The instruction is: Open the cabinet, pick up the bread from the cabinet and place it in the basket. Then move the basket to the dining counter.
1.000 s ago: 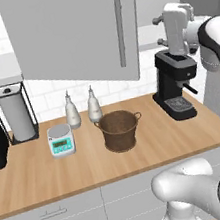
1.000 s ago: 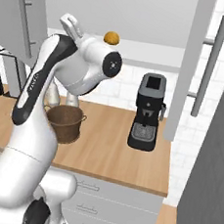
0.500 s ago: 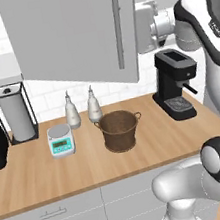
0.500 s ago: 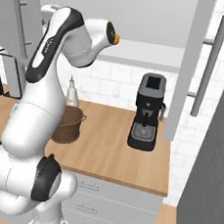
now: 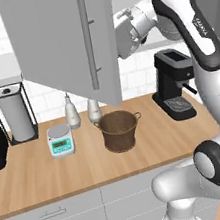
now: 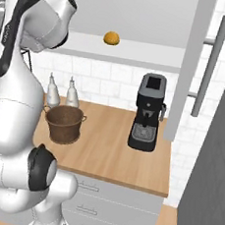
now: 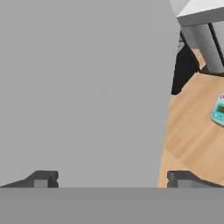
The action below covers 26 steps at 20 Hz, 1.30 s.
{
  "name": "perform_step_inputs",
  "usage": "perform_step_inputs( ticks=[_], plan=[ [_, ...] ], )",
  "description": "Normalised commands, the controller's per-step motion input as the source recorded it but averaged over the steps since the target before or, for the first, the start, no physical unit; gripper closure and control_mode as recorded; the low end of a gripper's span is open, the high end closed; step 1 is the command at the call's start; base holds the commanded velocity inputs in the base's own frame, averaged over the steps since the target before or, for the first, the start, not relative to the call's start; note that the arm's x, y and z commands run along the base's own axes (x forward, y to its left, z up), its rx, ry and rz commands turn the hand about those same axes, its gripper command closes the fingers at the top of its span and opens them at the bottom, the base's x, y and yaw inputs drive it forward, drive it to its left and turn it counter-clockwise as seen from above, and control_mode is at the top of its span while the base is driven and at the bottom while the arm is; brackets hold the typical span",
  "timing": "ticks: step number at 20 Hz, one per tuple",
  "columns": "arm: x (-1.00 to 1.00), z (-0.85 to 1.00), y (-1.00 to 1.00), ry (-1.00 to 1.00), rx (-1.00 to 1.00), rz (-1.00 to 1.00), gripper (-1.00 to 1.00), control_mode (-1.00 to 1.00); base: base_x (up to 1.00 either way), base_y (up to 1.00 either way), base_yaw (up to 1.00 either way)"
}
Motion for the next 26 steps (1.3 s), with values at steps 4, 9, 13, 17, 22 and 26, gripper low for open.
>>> perform_step_inputs(
  ticks=[4,9,13,17,22,26],
  plan=[
    [-0.4,-0.5,1.0,-0.14,-0.4,0.15,-1.0,-1.0,0.0,0.0,0.0],
    [-0.18,-0.25,1.0,-0.15,-0.32,0.09,-1.0,-1.0,0.0,0.0,0.0],
    [0.0,-0.03,-0.24,-0.17,-0.08,-0.02,-1.0,-1.0,0.0,0.0,0.0],
    [0.01,-0.23,-1.0,-0.21,0.0,-0.05,-1.0,-1.0,0.0,0.0,0.0],
    [0.11,-0.06,-1.0,-0.36,0.0,-0.04,-1.0,-1.0,0.0,0.0,0.0],
    [0.46,0.0,-1.0,-0.34,-0.03,-0.1,-1.0,-1.0,0.0,0.0,0.0]
  ],
)
